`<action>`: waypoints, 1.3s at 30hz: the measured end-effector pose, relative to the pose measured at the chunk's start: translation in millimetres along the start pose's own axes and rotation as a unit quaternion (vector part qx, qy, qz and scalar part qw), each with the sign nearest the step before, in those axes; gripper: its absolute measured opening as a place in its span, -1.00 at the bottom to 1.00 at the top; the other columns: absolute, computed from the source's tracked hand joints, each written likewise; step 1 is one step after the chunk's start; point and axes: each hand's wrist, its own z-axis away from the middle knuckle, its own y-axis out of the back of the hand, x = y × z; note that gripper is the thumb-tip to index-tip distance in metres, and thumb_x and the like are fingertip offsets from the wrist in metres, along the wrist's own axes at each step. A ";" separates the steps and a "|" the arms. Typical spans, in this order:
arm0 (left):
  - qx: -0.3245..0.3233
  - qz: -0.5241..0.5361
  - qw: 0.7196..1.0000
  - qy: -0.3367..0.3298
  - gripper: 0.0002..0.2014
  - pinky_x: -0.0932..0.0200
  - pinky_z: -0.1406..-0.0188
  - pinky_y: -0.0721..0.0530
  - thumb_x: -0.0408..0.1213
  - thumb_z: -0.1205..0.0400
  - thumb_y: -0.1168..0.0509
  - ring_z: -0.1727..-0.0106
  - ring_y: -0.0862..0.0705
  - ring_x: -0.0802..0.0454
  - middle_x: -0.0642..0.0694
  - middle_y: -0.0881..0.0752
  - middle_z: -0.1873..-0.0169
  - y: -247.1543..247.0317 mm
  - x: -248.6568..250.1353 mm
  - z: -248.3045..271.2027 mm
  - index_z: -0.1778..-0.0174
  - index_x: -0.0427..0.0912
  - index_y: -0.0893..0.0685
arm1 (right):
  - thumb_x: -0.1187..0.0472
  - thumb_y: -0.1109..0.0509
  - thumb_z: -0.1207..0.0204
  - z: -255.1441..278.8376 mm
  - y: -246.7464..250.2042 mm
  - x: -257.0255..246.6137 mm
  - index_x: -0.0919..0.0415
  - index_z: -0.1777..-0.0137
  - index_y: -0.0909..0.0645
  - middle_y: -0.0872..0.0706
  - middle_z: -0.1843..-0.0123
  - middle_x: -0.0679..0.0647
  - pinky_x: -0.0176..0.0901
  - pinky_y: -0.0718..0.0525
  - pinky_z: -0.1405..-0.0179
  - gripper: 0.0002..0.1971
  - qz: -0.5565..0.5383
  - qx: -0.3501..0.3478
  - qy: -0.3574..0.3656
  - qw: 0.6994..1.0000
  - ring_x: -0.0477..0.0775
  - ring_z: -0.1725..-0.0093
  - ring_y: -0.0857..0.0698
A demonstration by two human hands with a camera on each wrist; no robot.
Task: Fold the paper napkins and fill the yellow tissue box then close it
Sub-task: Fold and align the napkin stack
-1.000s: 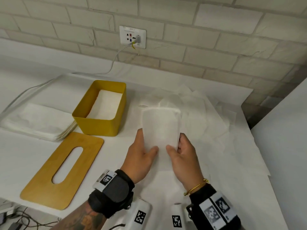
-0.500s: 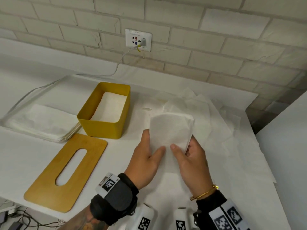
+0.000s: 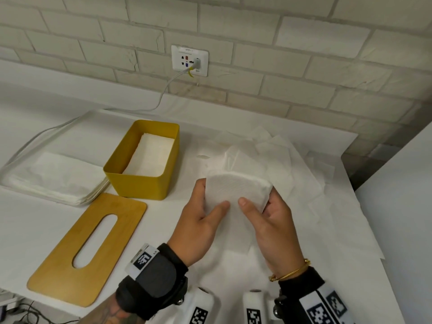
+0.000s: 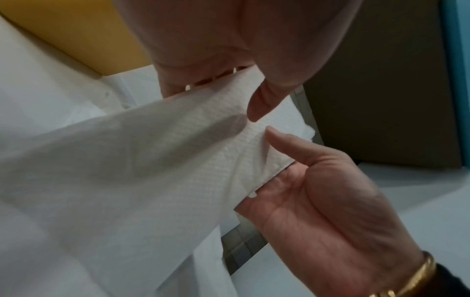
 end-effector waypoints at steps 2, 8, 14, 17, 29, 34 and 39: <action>0.009 0.012 1.000 -0.011 -0.72 0.32 -0.03 -0.69 -0.42 -0.74 -0.30 -0.13 -0.74 0.24 0.22 -0.75 -0.06 0.7 3.9 -2.9 -0.30 -0.03 -0.51 | 0.28 -0.50 -0.60 -4.2 2.8 -6.0 0.15 -0.20 -0.67 -0.83 -0.11 0.13 0.18 -0.75 -0.22 -0.79 -0.028 0.003 0.012 1.000 0.15 -0.16 -0.81; 0.001 0.018 0.999 -0.028 -0.80 0.33 -0.07 -0.66 -0.43 -0.75 -0.28 -0.12 -0.75 0.18 0.09 -0.77 -0.04 -3.2 4.4 -5.4 -0.27 -0.17 -0.57 | 0.12 -0.47 -0.50 -7.9 -0.6 -5.5 0.00 -0.11 -0.68 -0.81 -0.06 0.11 0.14 -0.75 -0.18 -0.81 -0.008 0.010 0.038 0.999 0.19 -0.13 -0.79; 0.006 0.027 0.999 -0.028 -0.81 0.19 -0.15 -0.71 -0.38 -0.77 -0.27 -0.20 -0.76 0.07 0.01 -0.79 -0.11 5.0 4.2 -7.1 -0.29 -0.21 -0.60 | 0.15 -0.50 -0.50 -2.0 0.3 7.4 0.01 -0.28 -0.65 -0.83 -0.14 0.04 0.23 -0.75 -0.26 -0.66 0.025 -0.024 -0.013 0.999 0.09 -0.18 -0.81; 0.027 0.028 0.999 -0.037 -0.80 0.18 -0.17 -0.70 -0.26 -0.74 -0.30 -0.19 -0.76 0.05 -0.04 -0.78 -0.10 12.8 7.8 -11.8 -0.26 -0.21 -0.61 | 0.27 -0.48 -0.62 -0.4 -7.0 14.0 -0.03 -0.27 -0.67 -0.85 -0.13 -0.01 0.28 -0.73 -0.28 -0.72 0.054 -0.040 -0.038 0.997 0.04 -0.17 -0.82; 0.075 0.046 0.993 0.080 -0.67 0.10 0.27 -0.81 -0.50 -0.68 -0.39 0.16 -0.82 -0.26 -0.36 -0.76 -0.01 99.8 7.3 -2.6 -0.32 -0.15 -0.61 | 0.35 -0.42 -0.64 -79.1 -80.9 -34.4 0.04 -0.16 -0.70 -0.87 -0.10 0.01 0.33 -0.71 -0.31 -0.78 0.031 -0.020 -0.012 0.999 0.10 -0.16 -0.82; 0.178 -0.045 0.983 0.025 -0.82 0.15 0.20 -0.80 -0.42 -0.66 -0.43 0.13 -0.81 -0.08 -0.11 -0.84 0.20 163.4 12.1 -9.3 -0.12 -0.09 -0.74 | 0.35 -0.39 -0.59 -117.4 -127.0 -48.6 0.09 -0.12 -0.69 -0.85 -0.15 0.03 0.27 -0.70 -0.33 -0.80 0.041 -0.045 -0.040 0.997 0.13 -0.20 -0.80; 0.197 -0.260 0.945 -0.008 -0.80 0.45 0.06 -0.62 -0.28 -0.68 -0.42 -0.03 -0.71 0.29 0.18 -0.72 -0.07 226.3 -1.4 -28.6 -0.11 0.15 -0.73 | 0.50 -0.23 -0.59 -149.4 -187.8 -45.3 0.12 -0.05 -0.69 -0.81 -0.13 0.15 0.20 -0.75 -0.24 -0.69 0.120 -0.078 -0.110 0.984 0.23 -0.14 -0.77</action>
